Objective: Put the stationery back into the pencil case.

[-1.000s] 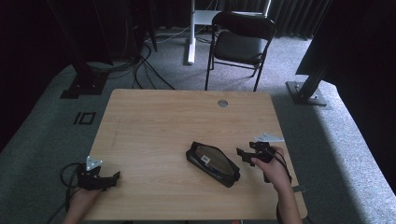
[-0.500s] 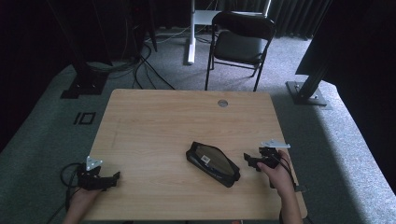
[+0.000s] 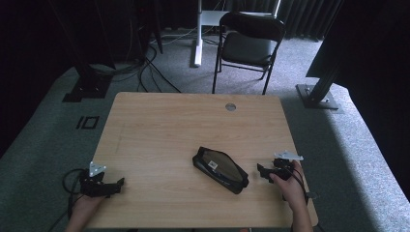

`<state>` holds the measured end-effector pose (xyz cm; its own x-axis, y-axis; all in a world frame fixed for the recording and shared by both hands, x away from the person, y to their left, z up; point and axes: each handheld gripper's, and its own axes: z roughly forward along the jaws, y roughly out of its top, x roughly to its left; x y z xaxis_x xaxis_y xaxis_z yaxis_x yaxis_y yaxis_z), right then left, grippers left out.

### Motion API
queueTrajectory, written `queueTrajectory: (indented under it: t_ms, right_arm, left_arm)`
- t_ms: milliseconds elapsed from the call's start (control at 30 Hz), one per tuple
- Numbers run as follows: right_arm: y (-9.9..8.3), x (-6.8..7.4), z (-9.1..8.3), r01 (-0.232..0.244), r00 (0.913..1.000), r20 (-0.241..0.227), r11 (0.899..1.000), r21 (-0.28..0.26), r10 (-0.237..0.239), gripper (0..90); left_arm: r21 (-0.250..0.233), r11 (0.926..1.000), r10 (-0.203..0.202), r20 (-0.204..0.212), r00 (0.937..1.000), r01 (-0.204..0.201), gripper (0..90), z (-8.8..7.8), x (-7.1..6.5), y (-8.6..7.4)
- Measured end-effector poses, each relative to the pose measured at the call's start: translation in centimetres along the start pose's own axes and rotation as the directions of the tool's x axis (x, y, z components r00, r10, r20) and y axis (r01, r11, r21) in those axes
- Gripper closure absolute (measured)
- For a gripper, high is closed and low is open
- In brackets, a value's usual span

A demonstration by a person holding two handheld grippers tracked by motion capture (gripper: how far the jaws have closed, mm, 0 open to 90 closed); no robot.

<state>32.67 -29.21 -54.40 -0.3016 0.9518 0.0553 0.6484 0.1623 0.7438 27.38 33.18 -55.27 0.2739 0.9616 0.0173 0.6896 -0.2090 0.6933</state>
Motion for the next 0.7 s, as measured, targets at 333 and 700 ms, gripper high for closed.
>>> queueTrajectory:
  t_ms: [333, 700]
  right_arm:
    - [-1.5, -0.6, -0.2, -0.101, 0.9918, 0.078, 0.995, -0.015, 0.102, 13.5]
    - [-2.3, 0.1, -0.6, -0.149, 0.9771, 0.151, 0.989, -0.021, 0.151, 12.2]
  left_arm:
    - [0.001, 1.0, 0.002, 0.0, 1.0, -0.002, 0.4, 0.0, 0.0, 0.0]
    - [0.001, 1.0, 0.002, 0.0, 1.0, -0.002, 0.4, 0.0, 0.0, 0.0]
